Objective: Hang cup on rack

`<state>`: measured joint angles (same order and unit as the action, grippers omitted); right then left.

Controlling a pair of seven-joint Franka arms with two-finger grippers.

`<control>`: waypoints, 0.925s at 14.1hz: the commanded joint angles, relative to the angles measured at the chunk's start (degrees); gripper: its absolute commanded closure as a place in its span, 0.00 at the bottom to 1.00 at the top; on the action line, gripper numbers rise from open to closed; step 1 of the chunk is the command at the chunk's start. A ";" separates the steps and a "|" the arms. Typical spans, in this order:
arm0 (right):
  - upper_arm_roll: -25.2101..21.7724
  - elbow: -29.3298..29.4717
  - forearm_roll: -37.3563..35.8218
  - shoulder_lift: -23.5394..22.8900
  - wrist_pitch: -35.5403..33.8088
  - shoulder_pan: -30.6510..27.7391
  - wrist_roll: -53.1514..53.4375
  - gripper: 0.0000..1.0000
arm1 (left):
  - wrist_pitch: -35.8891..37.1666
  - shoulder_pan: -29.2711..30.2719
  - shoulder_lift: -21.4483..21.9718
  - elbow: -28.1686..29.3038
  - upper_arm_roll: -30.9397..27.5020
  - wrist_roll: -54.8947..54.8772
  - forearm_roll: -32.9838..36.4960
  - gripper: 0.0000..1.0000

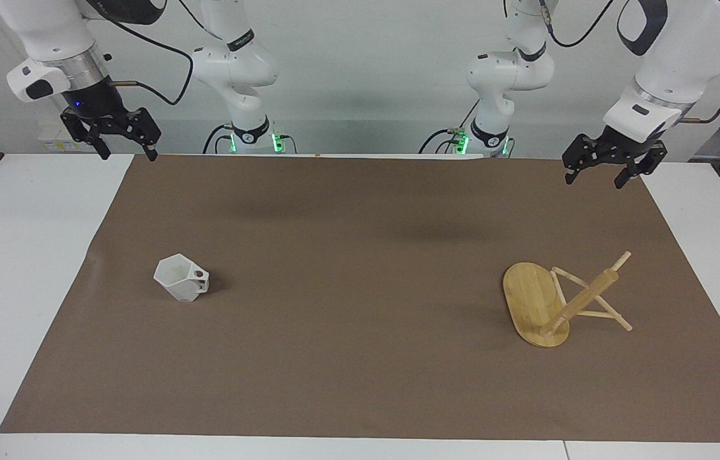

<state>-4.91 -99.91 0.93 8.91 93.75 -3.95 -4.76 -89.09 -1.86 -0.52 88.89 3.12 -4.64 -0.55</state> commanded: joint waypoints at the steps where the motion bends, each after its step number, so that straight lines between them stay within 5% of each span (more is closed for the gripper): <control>1: -0.10 -1.52 -1.02 1.11 1.00 -0.44 -0.60 0.00 | -0.64 -0.25 1.84 2.17 -0.14 -0.02 0.72 0.00; 7: -0.10 -4.06 -1.02 2.25 2.05 -0.70 -1.13 0.00 | -0.56 -0.16 1.93 2.17 -0.05 -0.02 0.72 0.00; 13: -0.10 -11.26 -1.11 0.59 15.03 -0.62 -0.87 0.00 | -0.64 0.28 2.10 2.08 -0.05 -0.02 0.64 0.00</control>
<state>-5.14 -107.27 0.93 9.14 103.66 -4.17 -4.76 -89.08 -1.86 -0.41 88.89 3.11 -4.63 -0.55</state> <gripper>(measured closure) 0.000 0.000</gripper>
